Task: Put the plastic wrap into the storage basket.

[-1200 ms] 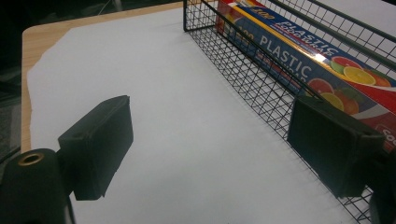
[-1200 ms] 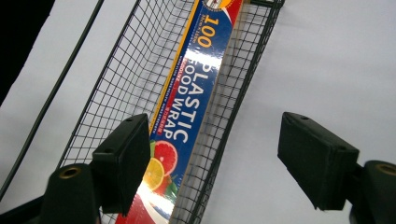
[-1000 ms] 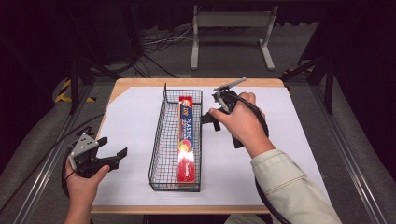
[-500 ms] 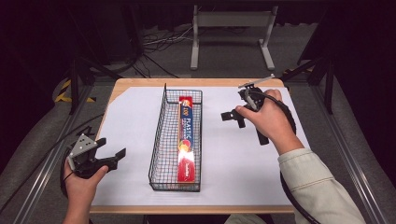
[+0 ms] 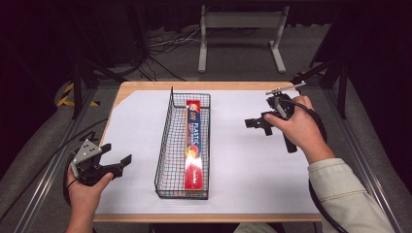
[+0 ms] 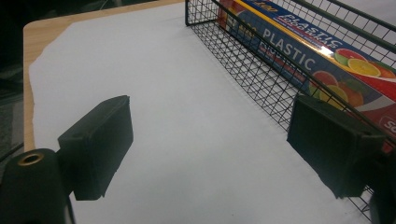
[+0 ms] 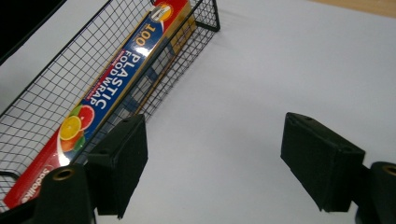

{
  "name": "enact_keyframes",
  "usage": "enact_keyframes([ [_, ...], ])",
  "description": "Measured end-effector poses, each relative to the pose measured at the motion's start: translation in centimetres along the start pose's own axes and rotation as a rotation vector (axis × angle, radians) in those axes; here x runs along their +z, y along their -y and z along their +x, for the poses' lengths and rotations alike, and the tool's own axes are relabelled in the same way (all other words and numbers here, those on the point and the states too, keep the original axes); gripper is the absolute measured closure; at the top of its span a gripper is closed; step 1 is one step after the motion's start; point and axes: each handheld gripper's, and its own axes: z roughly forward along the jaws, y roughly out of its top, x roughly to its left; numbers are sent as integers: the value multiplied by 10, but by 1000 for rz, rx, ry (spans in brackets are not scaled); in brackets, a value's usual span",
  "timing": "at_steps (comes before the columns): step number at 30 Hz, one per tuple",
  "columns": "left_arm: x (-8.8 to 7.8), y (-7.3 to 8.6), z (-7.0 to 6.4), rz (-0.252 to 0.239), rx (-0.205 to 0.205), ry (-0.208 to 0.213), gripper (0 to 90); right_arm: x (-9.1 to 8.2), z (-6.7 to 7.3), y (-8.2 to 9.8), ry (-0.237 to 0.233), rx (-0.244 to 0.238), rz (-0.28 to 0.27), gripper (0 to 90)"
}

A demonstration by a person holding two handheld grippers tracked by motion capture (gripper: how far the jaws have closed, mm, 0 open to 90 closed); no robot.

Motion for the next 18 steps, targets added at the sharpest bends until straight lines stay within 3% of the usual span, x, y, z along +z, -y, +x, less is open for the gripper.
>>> enact_keyframes([
  [9,-3,1,0,1,5,-4,147,-11,-15,13,-21,-134,-69,206],
  [18,-2,2,-1,-2,7,-4,147,-10,-26,28,-20,-214,-91,178],
])
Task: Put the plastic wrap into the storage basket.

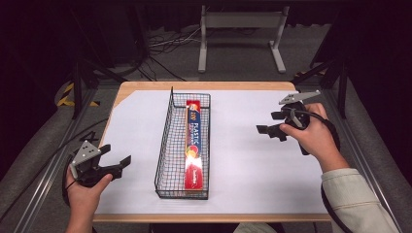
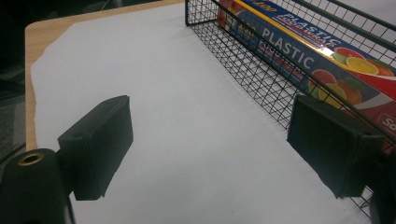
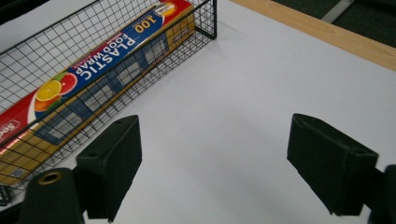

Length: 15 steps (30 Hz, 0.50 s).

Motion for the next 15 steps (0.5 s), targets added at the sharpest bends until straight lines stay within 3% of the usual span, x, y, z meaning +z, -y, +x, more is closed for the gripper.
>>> enact_keyframes([
  [6,2,1,-1,0,15,-4,148,1,1,12,-9,-40,-51,179],
  [15,4,3,-1,-5,18,4,147,0,1,40,-15,-36,-101,176],
])
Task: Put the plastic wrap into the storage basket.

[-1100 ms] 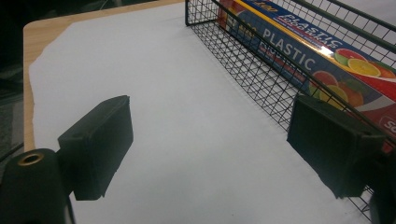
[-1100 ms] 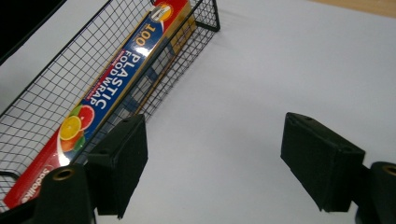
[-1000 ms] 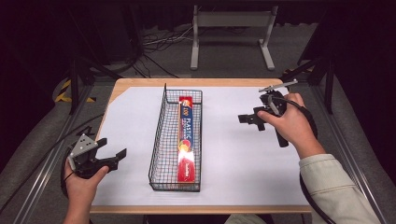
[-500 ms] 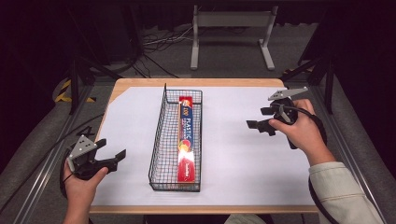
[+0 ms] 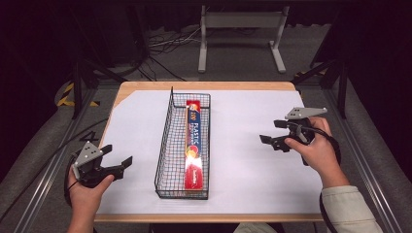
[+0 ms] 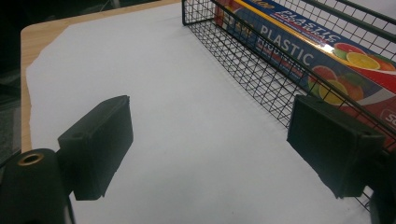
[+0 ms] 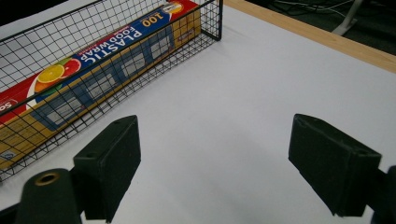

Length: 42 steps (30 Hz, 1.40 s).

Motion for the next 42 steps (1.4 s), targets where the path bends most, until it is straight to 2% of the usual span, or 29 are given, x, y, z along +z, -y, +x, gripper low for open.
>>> enact_keyframes([
  [10,2,2,-1,4,5,7,147,-2,-3,28,-8,37,-28,172],
  [12,2,2,-1,1,3,8,147,-1,-3,35,6,23,-11,172],
  [22,6,7,-1,11,8,8,144,1,-3,63,7,37,-29,172],
  [25,8,8,0,20,12,12,144,1,-2,66,5,35,-28,172],
  [26,9,9,0,20,10,14,144,3,0,75,9,25,-27,172],
  [30,9,11,0,13,15,22,142,4,2,88,4,13,-37,172],
  [36,10,12,-1,10,25,27,140,10,3,104,-2,18,14,170],
  [40,12,13,-2,20,48,27,138,17,3,111,33,9,57,164],
  [42,13,13,-3,26,57,28,138,19,2,113,35,23,67,161],
])
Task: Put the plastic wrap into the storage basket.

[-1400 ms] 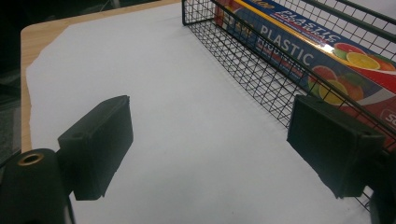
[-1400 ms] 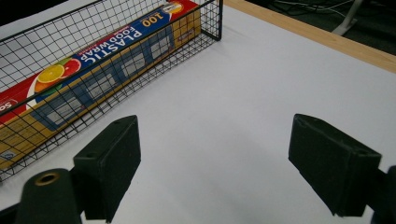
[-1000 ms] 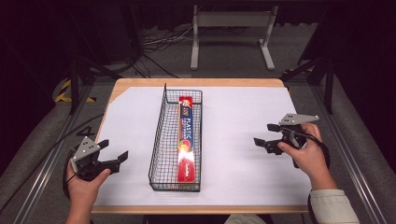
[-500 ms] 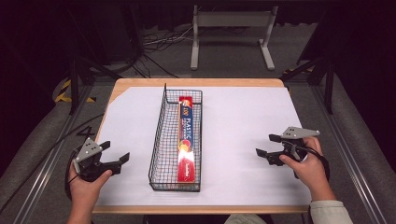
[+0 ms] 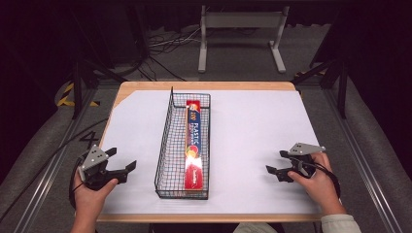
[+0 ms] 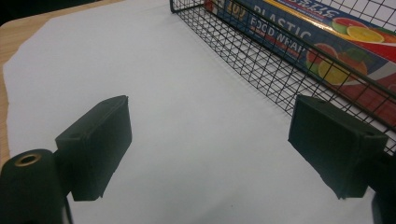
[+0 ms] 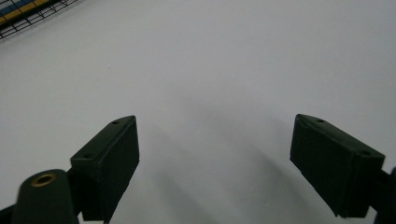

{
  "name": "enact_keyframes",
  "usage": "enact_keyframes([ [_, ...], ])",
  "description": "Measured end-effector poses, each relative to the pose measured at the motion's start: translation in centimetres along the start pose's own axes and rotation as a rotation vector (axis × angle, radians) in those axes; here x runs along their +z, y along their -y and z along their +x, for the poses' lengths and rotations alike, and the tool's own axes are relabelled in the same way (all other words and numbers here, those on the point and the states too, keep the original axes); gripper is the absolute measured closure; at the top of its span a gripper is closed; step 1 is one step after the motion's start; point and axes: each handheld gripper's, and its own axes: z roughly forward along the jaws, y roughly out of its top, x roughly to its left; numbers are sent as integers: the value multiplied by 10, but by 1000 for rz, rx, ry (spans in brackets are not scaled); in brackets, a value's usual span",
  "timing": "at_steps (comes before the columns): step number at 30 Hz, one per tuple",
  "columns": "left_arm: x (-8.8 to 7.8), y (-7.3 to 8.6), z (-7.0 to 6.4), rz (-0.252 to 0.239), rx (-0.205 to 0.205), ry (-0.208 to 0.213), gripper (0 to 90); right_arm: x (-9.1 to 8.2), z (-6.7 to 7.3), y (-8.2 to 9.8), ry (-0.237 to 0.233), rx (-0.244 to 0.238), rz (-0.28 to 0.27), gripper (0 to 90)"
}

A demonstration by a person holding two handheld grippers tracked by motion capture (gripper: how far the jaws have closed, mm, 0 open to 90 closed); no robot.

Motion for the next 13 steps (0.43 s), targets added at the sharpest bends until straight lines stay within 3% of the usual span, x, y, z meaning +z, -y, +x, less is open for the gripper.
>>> enact_keyframes([
  [5,3,1,-1,15,4,4,137,5,0,2,11,-7,23,160],
  [13,2,3,-1,23,-3,0,135,1,3,-2,2,4,-15,153],
])
